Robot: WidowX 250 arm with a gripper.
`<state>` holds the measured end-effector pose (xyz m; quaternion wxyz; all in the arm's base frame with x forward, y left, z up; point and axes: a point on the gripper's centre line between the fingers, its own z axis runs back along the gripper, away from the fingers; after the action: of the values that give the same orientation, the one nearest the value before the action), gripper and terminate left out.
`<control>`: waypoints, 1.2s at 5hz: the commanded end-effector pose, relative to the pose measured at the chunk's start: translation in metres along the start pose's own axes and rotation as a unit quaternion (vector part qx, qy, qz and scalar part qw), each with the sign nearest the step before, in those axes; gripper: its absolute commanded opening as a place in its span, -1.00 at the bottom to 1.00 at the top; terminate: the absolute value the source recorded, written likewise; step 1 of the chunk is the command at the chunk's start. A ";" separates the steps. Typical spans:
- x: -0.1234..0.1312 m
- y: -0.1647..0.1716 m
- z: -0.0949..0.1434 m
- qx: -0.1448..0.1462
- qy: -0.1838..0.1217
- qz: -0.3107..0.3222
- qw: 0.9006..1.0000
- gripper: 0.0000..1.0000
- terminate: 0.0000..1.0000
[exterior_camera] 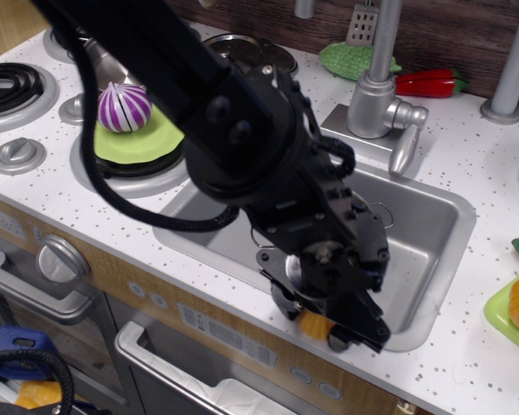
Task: Put corn in pot which is in sink
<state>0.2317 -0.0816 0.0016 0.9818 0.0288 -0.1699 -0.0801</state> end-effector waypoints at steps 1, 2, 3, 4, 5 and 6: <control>0.022 0.015 0.017 0.014 -0.020 -0.024 0.999 -1.00 -1.00; 0.035 0.024 0.016 0.024 -0.030 -0.043 0.998 -1.00 -1.00; 0.054 0.037 0.010 0.020 -0.039 -0.071 0.997 -1.00 -1.00; 0.074 0.054 0.001 0.004 -0.043 -0.108 0.993 -1.00 -1.00; 0.089 0.069 -0.009 -0.024 -0.040 -0.137 0.989 -1.00 -1.00; 0.095 0.075 -0.014 -0.018 -0.048 -0.158 0.986 -1.00 -1.00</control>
<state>0.3291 -0.0277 0.0131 0.9487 0.0272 -0.1920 -0.2498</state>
